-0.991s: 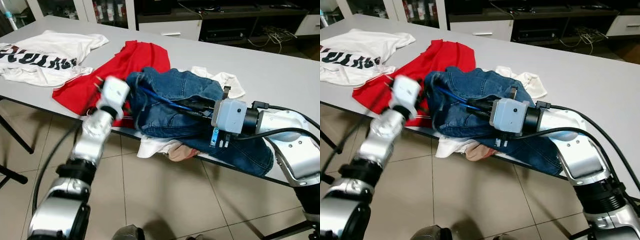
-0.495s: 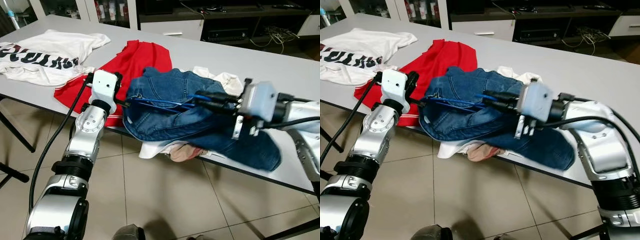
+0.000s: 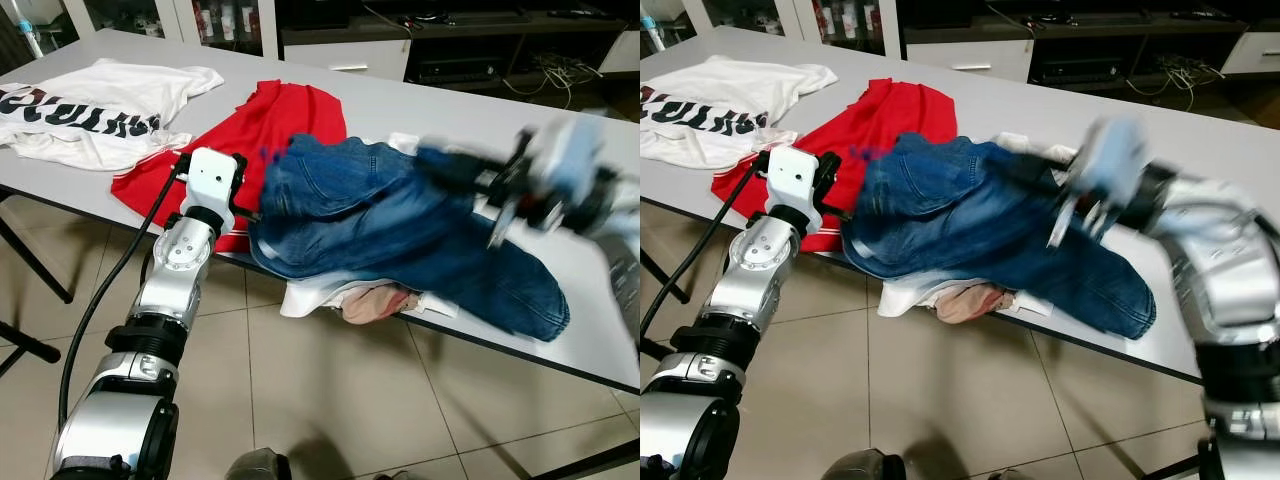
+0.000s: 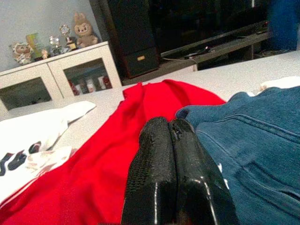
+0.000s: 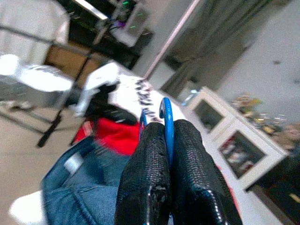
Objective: Hang hanger
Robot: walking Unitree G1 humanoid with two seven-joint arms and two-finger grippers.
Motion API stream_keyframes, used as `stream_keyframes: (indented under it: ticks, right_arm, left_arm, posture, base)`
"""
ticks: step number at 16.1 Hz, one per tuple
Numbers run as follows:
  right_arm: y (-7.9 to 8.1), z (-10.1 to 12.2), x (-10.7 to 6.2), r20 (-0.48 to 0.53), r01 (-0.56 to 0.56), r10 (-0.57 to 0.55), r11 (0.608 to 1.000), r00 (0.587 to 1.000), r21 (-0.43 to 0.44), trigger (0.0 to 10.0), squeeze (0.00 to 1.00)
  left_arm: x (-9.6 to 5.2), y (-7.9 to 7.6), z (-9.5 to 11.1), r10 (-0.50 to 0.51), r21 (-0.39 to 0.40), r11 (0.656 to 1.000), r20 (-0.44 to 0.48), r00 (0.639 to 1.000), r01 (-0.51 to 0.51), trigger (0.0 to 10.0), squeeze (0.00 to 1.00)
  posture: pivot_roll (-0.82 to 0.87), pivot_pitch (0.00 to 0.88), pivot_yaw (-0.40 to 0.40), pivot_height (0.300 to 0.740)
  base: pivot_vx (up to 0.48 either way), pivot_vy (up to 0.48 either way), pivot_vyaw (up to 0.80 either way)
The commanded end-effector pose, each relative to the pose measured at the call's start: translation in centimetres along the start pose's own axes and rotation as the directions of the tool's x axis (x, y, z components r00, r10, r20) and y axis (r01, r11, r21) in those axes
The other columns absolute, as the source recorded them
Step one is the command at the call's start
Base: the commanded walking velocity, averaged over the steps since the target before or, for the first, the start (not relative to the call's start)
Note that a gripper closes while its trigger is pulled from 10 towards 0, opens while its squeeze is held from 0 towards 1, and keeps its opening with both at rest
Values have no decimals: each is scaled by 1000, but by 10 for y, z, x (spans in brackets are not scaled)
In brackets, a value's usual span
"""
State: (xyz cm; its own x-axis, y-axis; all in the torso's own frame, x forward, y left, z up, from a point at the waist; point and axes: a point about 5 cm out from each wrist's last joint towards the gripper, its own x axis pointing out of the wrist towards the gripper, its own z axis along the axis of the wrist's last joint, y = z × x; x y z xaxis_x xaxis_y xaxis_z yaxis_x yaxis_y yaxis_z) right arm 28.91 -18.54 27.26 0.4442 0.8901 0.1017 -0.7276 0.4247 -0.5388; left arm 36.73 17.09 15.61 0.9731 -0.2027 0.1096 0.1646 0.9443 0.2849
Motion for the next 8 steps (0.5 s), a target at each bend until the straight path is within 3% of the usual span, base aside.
stream_keyframes:
  ticks: [1,2,3,6,8]
  right_arm:
    - [-6,5,-1,32,32,-32,999,999,2,0,0]
    - [-11,4,0,58,91,-93,995,994,40,0,0]
    - [-13,3,1,58,117,-120,992,991,44,0,0]
    - [-23,-2,11,69,257,-262,964,963,73,0,0]
    - [-22,-12,35,74,368,-381,917,921,152,0,0]
  left_arm:
    - [-1,2,-3,14,2,1000,-21,1000,-14,0,0]
    - [0,7,-4,59,2,998,-32,998,-59,2353,0]
    - [0,8,-2,66,2,998,-22,998,-66,10000,0]
    - [1,4,5,44,-2,999,37,998,-44,10000,0]
    - [2,-6,13,14,-16,1000,91,996,-13,10000,0]
  posture:
    - [-23,0,46,740]
    - [-23,0,46,740]
    - [-23,0,46,740]
    - [-23,0,46,740]
    - [-25,0,44,740]
  base:
    - [0,0,0]
    - [0,0,0]
    - [0,0,0]
    - [0,0,0]
    - [0,0,0]
